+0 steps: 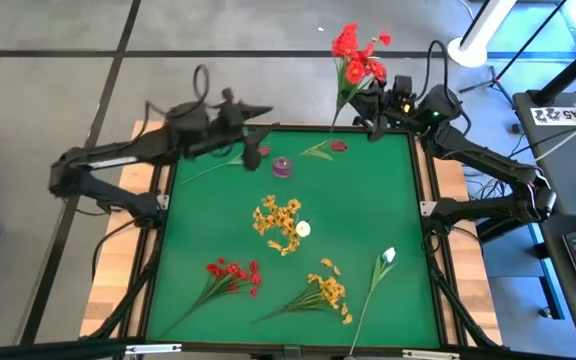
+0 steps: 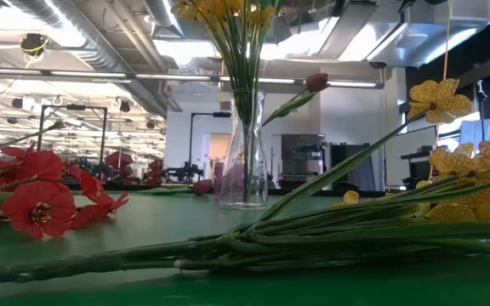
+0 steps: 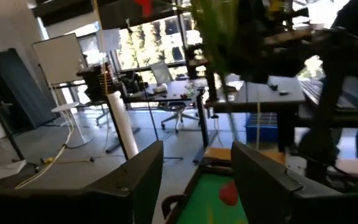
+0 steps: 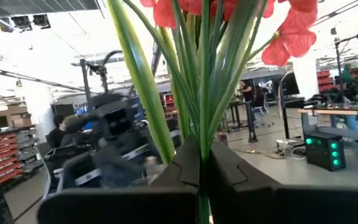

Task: Sort flowers into vase by color
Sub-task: Put the top red flowers into the purple vase

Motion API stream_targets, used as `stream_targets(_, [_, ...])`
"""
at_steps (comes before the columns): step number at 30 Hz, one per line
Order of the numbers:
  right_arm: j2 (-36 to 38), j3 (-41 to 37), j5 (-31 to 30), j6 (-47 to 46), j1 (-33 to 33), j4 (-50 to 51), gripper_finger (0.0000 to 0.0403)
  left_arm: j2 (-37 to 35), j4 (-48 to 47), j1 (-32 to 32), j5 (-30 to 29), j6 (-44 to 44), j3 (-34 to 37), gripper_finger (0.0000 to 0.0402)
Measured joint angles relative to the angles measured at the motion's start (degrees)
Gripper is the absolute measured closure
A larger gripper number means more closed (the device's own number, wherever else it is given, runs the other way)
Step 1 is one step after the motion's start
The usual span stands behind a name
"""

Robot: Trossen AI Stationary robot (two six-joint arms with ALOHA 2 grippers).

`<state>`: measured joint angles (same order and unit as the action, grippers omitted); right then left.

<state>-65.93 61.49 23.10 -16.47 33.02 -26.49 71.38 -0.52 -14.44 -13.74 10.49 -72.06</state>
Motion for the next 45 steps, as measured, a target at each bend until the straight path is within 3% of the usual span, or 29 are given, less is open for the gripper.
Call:
stream_targets(3, [0.00,0.00,0.00,0.03,-1.18,-0.14,0.0397,5.22,0.93,-2.60,0.90,-3.71,-5.58,0.0206])
stream_targets(11, [-1.89,0.00,-0.46,0.42,-4.39,-3.75,0.0396,15.26,-0.45,-3.80,14.74,-9.65,-14.70,0.0163])
stream_targets(25, [-7.05,-0.02,2.00,0.22,-4.99,-3.87,0.0398,20.83,-0.28,-1.90,15.45,-10.77,-17.06,0.0156])
stream_targets(30, [-7.19,-0.02,2.02,0.22,-4.97,-3.98,0.0394,20.83,-0.10,-1.90,11.45,-11.39,-17.08,0.0204])
stream_targets(38, [-7.19,-0.02,2.57,-0.04,-4.90,-5.45,0.0392,20.83,0.18,-1.90,11.67,-13.57,-17.10,0.0380])
stream_targets(42, [-7.08,-0.04,2.84,0.90,-4.84,-5.66,0.0382,20.80,0.22,-1.84,11.51,-14.02,-17.10,0.0389])
stream_targets(45, [-6.93,-0.09,3.05,1.53,-4.84,-6.36,0.0345,20.76,0.29,-1.84,11.41,-14.02,-17.12,0.0396])
